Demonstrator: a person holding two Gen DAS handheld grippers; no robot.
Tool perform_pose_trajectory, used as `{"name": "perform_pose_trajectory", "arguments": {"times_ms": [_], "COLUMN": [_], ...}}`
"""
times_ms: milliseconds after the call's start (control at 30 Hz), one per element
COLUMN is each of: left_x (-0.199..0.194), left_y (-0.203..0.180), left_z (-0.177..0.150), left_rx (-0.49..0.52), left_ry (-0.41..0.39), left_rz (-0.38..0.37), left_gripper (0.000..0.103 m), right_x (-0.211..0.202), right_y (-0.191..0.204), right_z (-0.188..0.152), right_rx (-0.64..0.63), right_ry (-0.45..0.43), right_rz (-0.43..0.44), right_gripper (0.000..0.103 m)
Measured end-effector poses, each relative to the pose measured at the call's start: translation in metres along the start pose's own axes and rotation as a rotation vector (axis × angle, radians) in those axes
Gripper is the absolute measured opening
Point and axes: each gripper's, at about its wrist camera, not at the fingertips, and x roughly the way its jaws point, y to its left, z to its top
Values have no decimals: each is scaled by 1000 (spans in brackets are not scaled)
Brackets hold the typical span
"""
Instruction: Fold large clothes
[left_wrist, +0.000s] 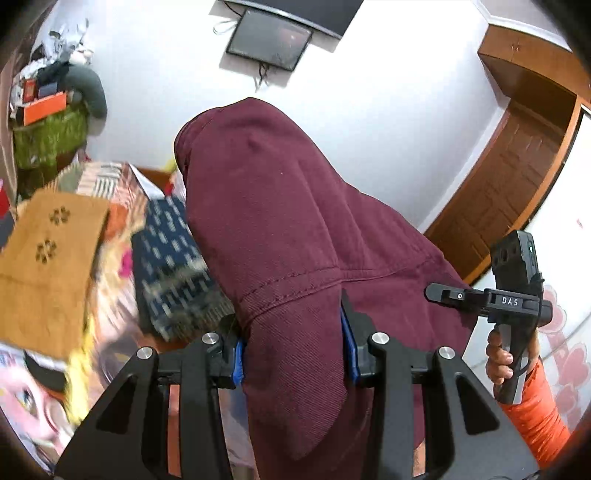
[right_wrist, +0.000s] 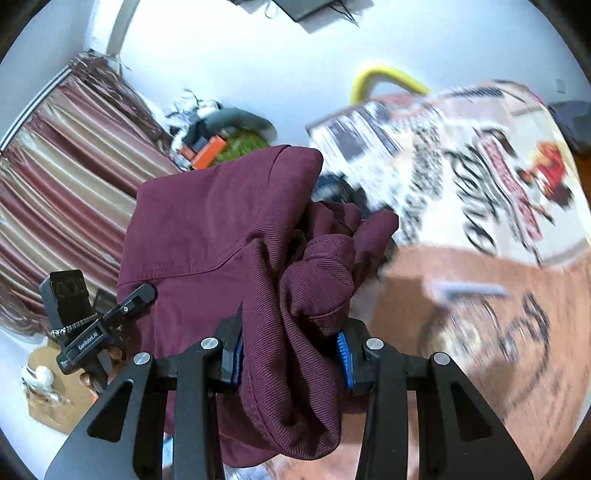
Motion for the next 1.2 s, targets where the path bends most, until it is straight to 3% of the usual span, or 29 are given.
{"name": "perform_pose_trajectory", "arguments": {"times_ms": [100, 233, 400, 500, 567, 600, 733, 900, 1000, 1200], "left_x": [7, 45, 127, 178, 197, 200, 192, 156, 123, 38], "left_y": [29, 80, 149, 179, 188, 192, 189, 159, 131, 47], "left_z": [35, 61, 69, 52, 39, 36, 33, 31, 24, -5], "left_rx": [5, -18, -112, -123, -108, -103, -95, -54, -5, 121], "left_ry": [-18, -30, 61, 136, 150, 147, 121, 111, 69, -64], "left_rz": [21, 51, 66, 134, 175, 177, 176, 316, 373, 371], "left_gripper": [40, 41, 42, 52, 66, 67, 70, 69, 69, 69], "right_x": [27, 79, 152, 192, 206, 208, 195, 145, 109, 18], "right_y": [6, 8, -27, -62, -81, -88, -88, -56, -35, 29], "right_z": [25, 50, 65, 64, 61, 59, 51, 35, 23, -13], "right_rx": [-13, -44, 3, 62, 73, 72, 27, -88, -133, -245], "right_ry": [-27, -46, -24, 6, 3, -5, -14, -81, -121, -271], "right_rz": [22, 35, 16, -10, -19, -12, -23, -194, -204, -239], "right_gripper": [35, 35, 35, 38, 43, 46, 57, 58, 58, 58]}}
